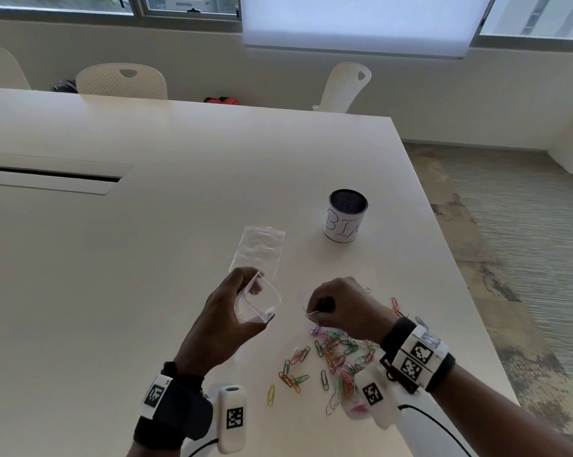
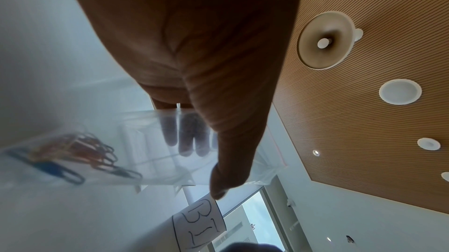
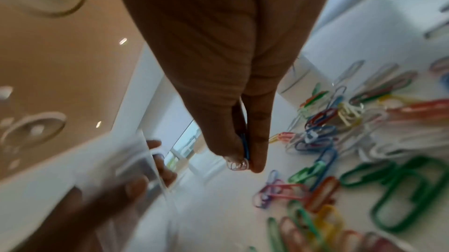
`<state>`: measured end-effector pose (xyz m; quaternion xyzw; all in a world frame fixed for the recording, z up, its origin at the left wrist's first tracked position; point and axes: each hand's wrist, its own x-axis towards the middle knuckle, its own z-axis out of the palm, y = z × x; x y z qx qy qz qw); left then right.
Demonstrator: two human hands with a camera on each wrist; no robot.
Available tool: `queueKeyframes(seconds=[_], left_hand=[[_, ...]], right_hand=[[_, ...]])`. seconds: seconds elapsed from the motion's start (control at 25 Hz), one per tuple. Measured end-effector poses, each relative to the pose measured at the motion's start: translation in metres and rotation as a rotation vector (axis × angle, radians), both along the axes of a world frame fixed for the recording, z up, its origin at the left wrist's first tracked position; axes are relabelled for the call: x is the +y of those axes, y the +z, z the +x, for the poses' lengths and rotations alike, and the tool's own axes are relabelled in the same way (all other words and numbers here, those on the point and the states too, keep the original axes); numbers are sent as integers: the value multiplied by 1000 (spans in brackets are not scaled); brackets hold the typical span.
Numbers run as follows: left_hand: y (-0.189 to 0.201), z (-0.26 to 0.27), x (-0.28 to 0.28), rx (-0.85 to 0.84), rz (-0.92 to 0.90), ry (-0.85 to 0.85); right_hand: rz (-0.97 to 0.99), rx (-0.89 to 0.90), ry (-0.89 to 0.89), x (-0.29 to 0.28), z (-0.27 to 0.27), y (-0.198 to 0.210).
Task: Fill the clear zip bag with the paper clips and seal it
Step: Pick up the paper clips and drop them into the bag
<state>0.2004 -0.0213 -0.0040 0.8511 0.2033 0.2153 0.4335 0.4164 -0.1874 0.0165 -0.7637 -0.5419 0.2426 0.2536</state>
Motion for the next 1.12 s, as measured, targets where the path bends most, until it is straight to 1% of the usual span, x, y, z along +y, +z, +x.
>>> queueKeyframes(seconds=[0.08,0.16,0.24,0.32,0.4,0.44,0.56,0.68,0.8,1.04,1.12], left_hand=[[0,1,0,-3,5,2],[-1,3,-1,-1,9,1],[-2,6,-1,2,12,-3],[-3,7,0,7,15,-5],[-3,7,0,17,15,-5],[-4,6,0,21,12,-4],[-1,5,0,25,-11,-4],[2,5,-1,27,-34,1],[1,4,-1,22,-46,2],[0,1,0,5,7,16],[0,0,1,-1,15,23]], right_hand=[[69,258,-127,-2,1,10],[136,451,-189,-4,-3,25],[207,571,-207,-3,-12,39],[260,619,-214,1,-23,53],[295,580,-199,9,-34,61],[303,528,-184,14,-39,62],[297,284,-128,27,-52,60],[307,156,-58,33,-60,62],[307,133,-21,35,-61,67],[373,58,-111,28,-55,70],[388,51,-96,18,-50,69]])
